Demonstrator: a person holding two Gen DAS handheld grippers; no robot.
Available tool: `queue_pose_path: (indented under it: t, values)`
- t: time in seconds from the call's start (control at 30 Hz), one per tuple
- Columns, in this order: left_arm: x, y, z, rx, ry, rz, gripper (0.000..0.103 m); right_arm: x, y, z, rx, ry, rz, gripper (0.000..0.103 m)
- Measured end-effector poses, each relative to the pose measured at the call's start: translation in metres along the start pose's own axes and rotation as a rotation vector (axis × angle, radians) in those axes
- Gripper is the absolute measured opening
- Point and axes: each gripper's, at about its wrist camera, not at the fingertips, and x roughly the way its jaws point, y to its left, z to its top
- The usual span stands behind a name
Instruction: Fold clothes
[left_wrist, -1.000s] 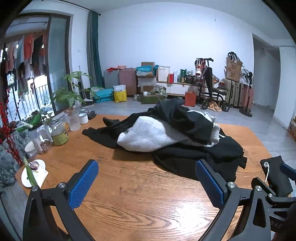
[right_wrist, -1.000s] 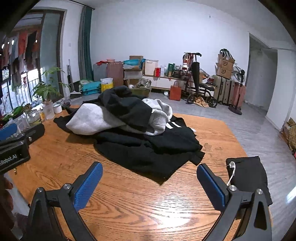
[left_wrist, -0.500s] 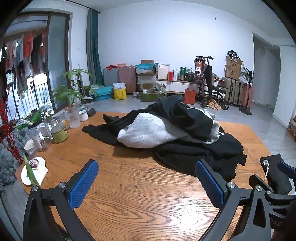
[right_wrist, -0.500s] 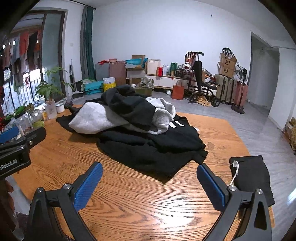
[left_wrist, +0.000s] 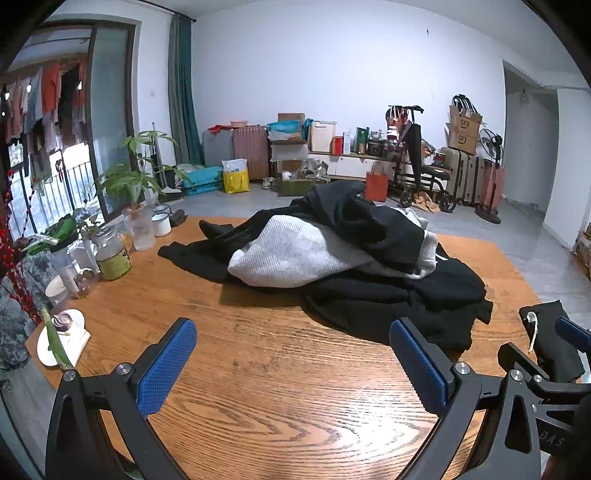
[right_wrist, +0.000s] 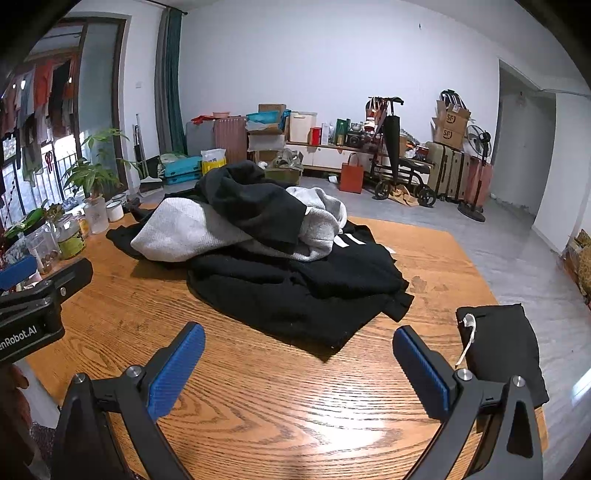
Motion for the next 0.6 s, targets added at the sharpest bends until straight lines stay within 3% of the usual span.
queue_pose_path:
  t: [0.17,0.43,0.6]
  values:
    - [-0.002,0.003,-0.003,-0.048,0.001,0.014,0.103,0.005,0.005,-0.004,-0.003,0.026,0.011,0.103]
    - [-0.035,0.013,0.021,-0.232,-0.079,0.058,0.103,0.013,0.028,-0.016,-0.045,0.042,-0.098,0.103]
    - [-0.036,0.007,0.035,-0.287,-0.09,0.174,0.103,0.009,0.049,-0.024,-0.071,0.043,-0.204,0.103]
